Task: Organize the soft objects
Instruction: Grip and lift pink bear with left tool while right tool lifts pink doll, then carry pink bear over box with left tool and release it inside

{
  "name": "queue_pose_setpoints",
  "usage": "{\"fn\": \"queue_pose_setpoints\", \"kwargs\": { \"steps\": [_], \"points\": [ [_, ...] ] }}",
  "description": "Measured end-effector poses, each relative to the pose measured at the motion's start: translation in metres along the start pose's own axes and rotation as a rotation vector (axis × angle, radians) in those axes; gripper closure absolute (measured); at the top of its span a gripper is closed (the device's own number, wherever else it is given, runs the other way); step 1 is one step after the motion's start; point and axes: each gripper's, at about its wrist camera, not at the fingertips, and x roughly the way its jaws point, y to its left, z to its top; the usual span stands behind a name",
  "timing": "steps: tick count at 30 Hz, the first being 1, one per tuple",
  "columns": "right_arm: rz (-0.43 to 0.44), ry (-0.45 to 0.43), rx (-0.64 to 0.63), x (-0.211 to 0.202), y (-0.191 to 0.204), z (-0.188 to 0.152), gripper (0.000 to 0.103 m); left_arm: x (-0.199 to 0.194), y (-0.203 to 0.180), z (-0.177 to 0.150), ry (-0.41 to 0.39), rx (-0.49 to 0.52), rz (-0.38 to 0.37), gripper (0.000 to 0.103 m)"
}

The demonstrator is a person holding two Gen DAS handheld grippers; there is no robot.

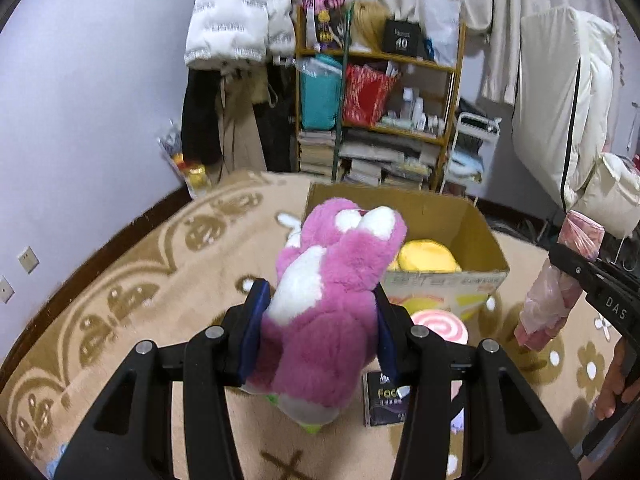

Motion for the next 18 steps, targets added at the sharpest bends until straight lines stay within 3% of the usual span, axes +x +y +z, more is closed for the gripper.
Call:
{"fn": "queue_pose_setpoints", "kwargs": {
  "steps": [8, 18],
  "points": [
    [0.008, -0.091, -0.005, -0.011, 0.005, 0.017, 0.085, -0.01, -0.006, 0.016, -0.108, 0.041, 0.012, 0.056],
    [0.018, -0.146, 0.003, -0.004, 0.003, 0.033, 0.085, 0.003, -0.005, 0.035, -0.143, 0.034, 0.005, 0.056]
  ]
}}
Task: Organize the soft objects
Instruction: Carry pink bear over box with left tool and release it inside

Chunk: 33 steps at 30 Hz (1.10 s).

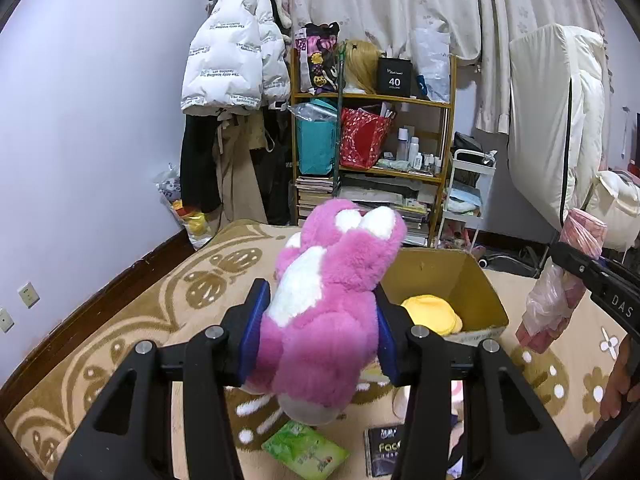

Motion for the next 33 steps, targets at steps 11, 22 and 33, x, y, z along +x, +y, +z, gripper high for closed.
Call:
{"fn": "queue_pose_setpoints", "kwargs": {
  "steps": [11, 22, 33],
  "points": [
    [0.025, -0.047, 0.013, 0.017, -0.004, 0.01, 0.085, 0.028, -0.004, 0.014, -0.022, 0.016, 0.007, 0.056],
    [0.052, -0.017, 0.005, 0.043, -0.007, 0.01, 0.085, 0.05, -0.007, 0.016, 0.01, 0.037, -0.017, 0.056],
    [0.079, -0.008, -0.035, 0.063, -0.004, 0.009, 0.085, 0.075, -0.004, 0.009, 0.056, 0.028, -0.022, 0.056]
  ]
}}
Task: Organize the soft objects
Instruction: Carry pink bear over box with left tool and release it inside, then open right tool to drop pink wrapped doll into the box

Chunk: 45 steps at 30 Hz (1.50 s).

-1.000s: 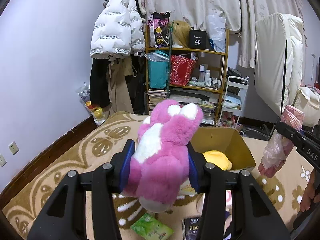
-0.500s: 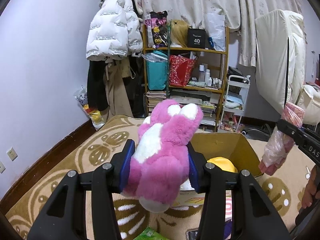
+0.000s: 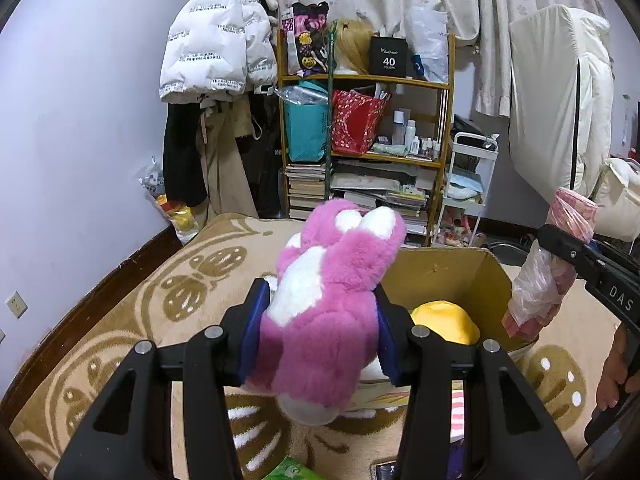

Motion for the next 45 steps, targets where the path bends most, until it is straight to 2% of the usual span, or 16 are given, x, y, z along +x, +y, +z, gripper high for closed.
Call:
{"fn": "queue_pose_setpoints", "kwargs": {
  "steps": [10, 22, 27, 30, 36, 38, 41, 42, 45],
  "points": [
    [0.028, 0.025, -0.016, 0.017, 0.001, -0.009, 0.084, 0.016, -0.001, -0.007, 0.046, -0.008, -0.036, 0.056],
    [0.037, 0.062, -0.019, 0.031, -0.001, -0.015, 0.084, 0.04, -0.005, -0.022, 0.159, 0.004, -0.025, 0.056],
    [0.035, 0.07, -0.037, 0.031, 0.003, -0.018, 0.083, 0.04, -0.004, -0.021, 0.159, 0.005, -0.021, 0.055],
    [0.04, 0.078, -0.033, 0.032, 0.002, -0.019, 0.082, 0.04, -0.003, -0.022, 0.172, 0.002, -0.015, 0.05],
    [0.042, 0.094, -0.031, 0.033, 0.003, -0.02, 0.079, 0.036, 0.003, -0.022, 0.176, -0.01, 0.007, 0.048],
    [0.042, 0.098, -0.03, 0.032, 0.003, -0.021, 0.077, 0.034, 0.005, -0.022, 0.175, -0.017, 0.012, 0.048],
    [0.042, 0.087, -0.022, 0.028, 0.002, -0.02, 0.063, 0.03, 0.009, -0.022, 0.183, -0.031, 0.014, 0.045],
    [0.04, 0.08, -0.021, 0.026, 0.002, -0.021, 0.058, 0.029, 0.01, -0.022, 0.185, -0.035, 0.016, 0.041],
    [0.034, 0.07, -0.018, 0.019, 0.002, -0.019, 0.056, 0.025, 0.013, -0.023, 0.187, -0.045, 0.026, 0.038]
  ]
}}
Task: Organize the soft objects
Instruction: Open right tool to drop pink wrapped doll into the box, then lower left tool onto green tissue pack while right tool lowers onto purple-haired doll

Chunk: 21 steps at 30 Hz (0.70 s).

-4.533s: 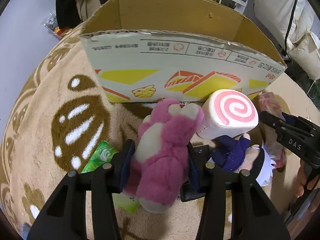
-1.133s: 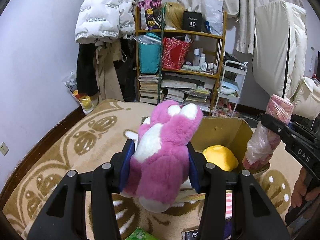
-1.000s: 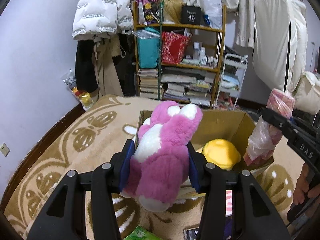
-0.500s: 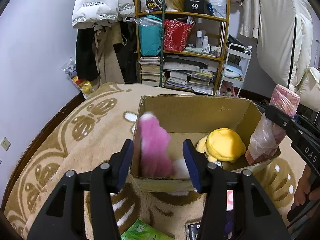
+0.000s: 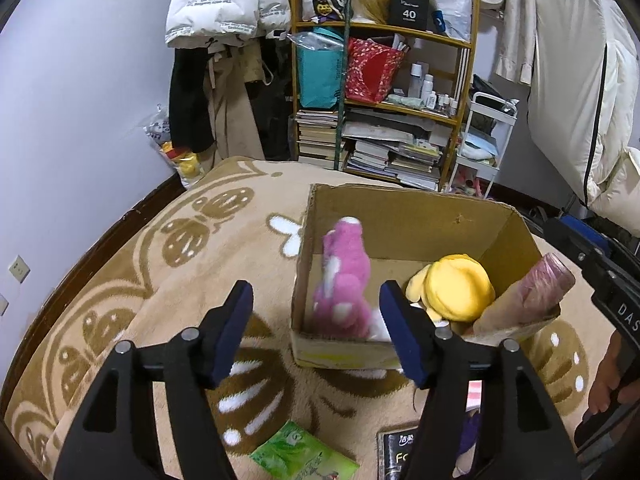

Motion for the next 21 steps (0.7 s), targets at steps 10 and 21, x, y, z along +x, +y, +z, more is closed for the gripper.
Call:
{"fn": "queue_pose_setpoints", "kwargs": {
  "steps": [10, 21],
  "points": [
    [0.002, 0.002, 0.044, -0.023, -0.003, 0.001, 0.028, -0.024, 0.006, -0.009, 0.002, -0.006, 0.029, 0.028],
    [-0.012, -0.003, 0.076, -0.056, 0.001, -0.003, 0.0, -0.06, 0.014, -0.023, 0.007, -0.021, 0.042, 0.01]
  ]
}}
